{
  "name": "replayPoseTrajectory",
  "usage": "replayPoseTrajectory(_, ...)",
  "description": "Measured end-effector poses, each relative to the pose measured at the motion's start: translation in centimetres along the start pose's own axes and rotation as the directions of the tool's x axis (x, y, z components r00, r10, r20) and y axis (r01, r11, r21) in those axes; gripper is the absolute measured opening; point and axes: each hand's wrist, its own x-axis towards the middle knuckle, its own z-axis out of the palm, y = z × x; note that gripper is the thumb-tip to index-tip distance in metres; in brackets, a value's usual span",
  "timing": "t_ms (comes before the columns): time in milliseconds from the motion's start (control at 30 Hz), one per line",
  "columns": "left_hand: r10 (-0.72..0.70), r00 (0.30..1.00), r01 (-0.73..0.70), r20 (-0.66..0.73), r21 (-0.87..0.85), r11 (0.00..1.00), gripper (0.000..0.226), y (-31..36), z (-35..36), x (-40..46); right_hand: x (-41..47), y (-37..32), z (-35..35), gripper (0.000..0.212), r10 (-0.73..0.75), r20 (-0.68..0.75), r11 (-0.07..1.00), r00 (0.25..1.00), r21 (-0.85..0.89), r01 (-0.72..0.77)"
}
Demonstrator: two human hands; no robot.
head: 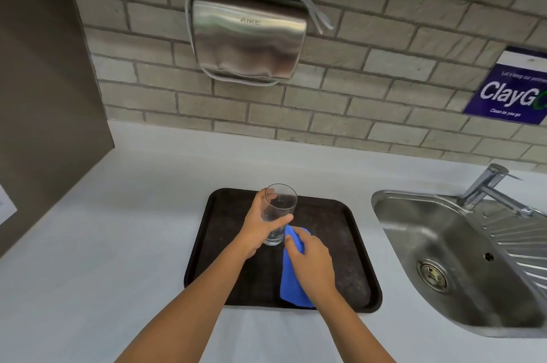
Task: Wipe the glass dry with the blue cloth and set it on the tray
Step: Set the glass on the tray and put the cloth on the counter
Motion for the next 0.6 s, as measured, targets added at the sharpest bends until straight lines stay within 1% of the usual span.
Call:
replayPoseTrajectory(167, -0.008, 1.000, 0.008, 0.024, -0.010, 1.000, 0.084, -0.2, 0.7, 0.4, -0.4, 0.1, 0.1, 0.040, 0.017, 0.001, 1.000, 1.000, -0.011, -0.017)
replayPoseTrajectory(267, -0.009, 1.000, 0.009, 0.017, -0.016, 1.000, 0.081, -0.3, 1.1, 0.5, -0.5, 0.1, 0.1, 0.040, 0.015, 0.005, 1.000, 1.000, -0.016, -0.015)
replayPoseTrajectory(400, -0.012, 1.000, 0.012, 0.017, -0.029, 1.000, 0.082, -0.4, 1.1, 0.9, -0.5, -0.1, 0.4, 0.039, 0.014, 0.039, 1.000, 0.999, -0.004, -0.014)
replayPoseTrajectory(500, -0.026, 0.999, 0.027, 0.027, -0.020, 0.999, 0.088, -0.5, 0.9, 0.9, -0.7, -0.7, 0.8, 0.036, 0.004, 0.070, 0.999, 0.998, 0.033, -0.006)
replayPoseTrajectory(600, -0.044, 0.999, 0.044, 0.000, 0.002, 0.999, 0.099, -0.1, 0.0, 0.2, -0.8, -1.5, 1.4, 0.035, 0.004, 0.093, 0.995, 0.996, 0.096, -0.013)
